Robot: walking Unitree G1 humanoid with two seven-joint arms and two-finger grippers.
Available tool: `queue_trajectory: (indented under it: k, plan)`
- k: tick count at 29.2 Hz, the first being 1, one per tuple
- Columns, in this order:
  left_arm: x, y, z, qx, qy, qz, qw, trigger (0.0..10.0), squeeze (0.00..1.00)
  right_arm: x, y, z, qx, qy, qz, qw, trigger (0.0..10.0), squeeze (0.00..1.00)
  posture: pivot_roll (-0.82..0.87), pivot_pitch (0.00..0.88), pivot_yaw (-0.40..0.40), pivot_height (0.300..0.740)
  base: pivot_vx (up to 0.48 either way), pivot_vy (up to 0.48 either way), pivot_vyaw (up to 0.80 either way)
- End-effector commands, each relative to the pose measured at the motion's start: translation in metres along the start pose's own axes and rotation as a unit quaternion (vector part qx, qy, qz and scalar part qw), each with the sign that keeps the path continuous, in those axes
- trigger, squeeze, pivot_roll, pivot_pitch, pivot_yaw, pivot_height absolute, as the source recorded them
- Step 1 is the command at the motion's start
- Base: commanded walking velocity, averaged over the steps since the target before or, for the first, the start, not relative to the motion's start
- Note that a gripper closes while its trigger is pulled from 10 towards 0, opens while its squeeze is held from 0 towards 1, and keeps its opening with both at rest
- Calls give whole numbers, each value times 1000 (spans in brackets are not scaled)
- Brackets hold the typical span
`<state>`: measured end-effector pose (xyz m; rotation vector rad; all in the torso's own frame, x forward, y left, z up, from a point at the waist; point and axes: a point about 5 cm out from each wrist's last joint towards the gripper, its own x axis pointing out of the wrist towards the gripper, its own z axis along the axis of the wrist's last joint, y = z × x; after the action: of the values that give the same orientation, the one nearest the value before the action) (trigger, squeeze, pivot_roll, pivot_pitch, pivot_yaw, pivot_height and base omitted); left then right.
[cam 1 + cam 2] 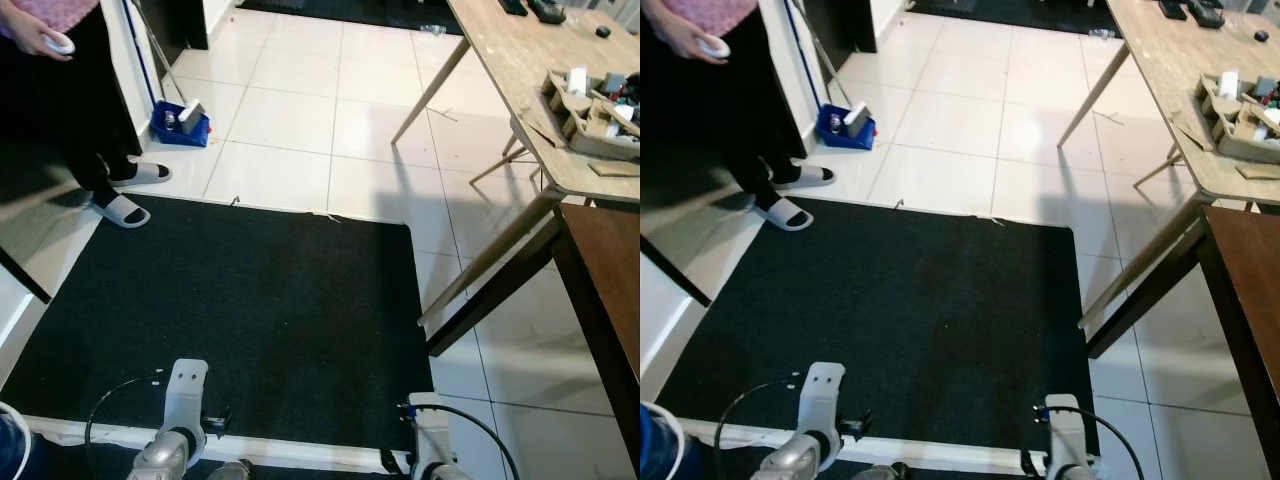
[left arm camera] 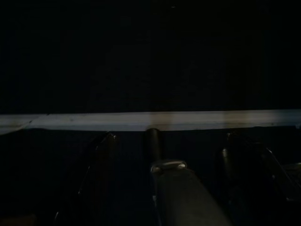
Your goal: Picking trash to rubbish bin
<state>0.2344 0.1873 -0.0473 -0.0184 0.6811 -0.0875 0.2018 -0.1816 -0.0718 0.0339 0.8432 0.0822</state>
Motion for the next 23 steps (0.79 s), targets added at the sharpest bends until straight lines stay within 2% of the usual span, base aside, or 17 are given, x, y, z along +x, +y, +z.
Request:
queue_trajectory:
  k: [1,23]
  plan:
    - [-2,-2,-9,-6,15,-4,1000,10000,0,-3,-3,-12,1,17,-5,1000,10000,0,48,199,-50,740,368,0,0]
    - [-3,-2,-11,-8,15,-7,1000,10000,0,-3,-2,-11,2,15,-1,1000,10000,0,49,204,-53,740,368,0,0]
